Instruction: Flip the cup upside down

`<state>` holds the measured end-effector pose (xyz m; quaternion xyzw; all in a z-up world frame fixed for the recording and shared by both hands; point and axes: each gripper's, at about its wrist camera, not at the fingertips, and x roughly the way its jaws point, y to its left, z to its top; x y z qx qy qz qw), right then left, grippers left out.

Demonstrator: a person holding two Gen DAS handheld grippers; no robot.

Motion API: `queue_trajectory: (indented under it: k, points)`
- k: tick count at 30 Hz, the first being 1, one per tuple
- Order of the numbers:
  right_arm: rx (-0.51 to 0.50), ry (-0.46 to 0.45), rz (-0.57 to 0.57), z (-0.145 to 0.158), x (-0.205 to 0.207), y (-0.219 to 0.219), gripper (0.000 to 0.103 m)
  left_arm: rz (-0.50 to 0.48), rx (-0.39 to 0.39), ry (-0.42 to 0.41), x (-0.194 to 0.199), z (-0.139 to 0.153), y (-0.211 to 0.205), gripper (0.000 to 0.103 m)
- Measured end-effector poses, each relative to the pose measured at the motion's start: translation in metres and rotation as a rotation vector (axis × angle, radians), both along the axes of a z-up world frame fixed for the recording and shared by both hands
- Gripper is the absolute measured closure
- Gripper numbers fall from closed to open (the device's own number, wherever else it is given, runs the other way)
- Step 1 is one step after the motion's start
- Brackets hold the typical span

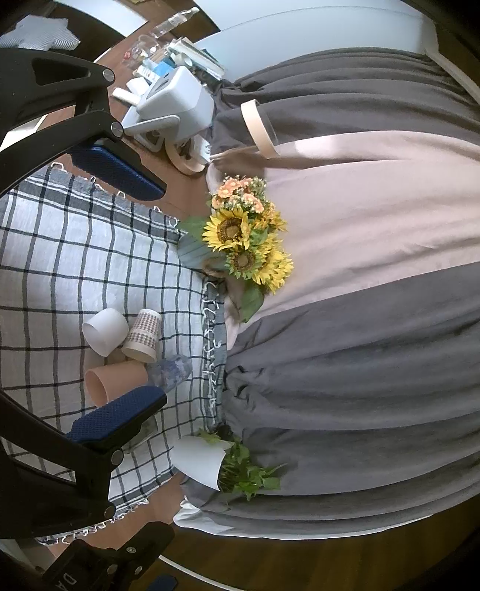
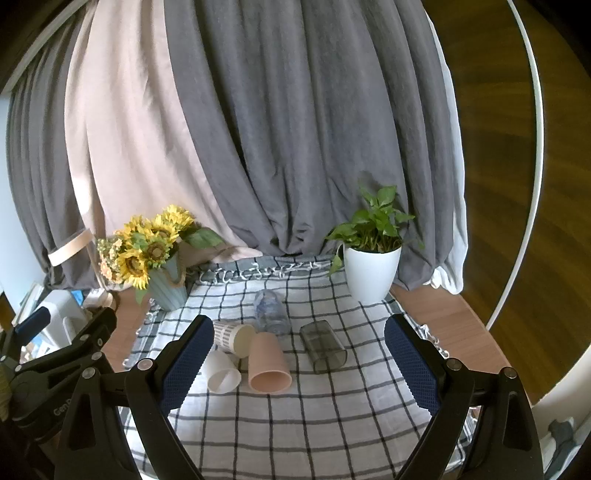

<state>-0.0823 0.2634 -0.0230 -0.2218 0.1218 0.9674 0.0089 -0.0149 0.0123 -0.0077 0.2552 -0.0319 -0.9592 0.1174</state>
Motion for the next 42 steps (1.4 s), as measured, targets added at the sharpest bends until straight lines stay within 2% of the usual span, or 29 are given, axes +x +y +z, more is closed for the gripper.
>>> queue_trajectory:
  k: [9,18,24,35,42]
  points:
    - [-0.015,-0.046,0.008,-0.013,-0.020,0.011,0.009,0.015,0.019,-0.079,-0.023,-0.017,0.011,0.001]
    - [-0.045,-0.183,-0.008,-0.049,-0.066,0.033,0.009,0.033,0.067,-0.280,-0.079,-0.067,0.029,0.001]
    - [-0.060,-0.289,0.057,-0.081,-0.116,0.045,0.009,0.117,0.112,-0.388,-0.123,-0.100,0.032,0.001]
    - [-0.107,-0.528,0.216,-0.153,-0.223,0.045,0.009,0.237,0.070,-0.473,-0.181,-0.140,0.034,0.001]
    - [-0.107,-0.648,0.243,-0.196,-0.259,0.040,0.010,0.273,0.029,-0.510,-0.204,-0.156,0.037,0.001]
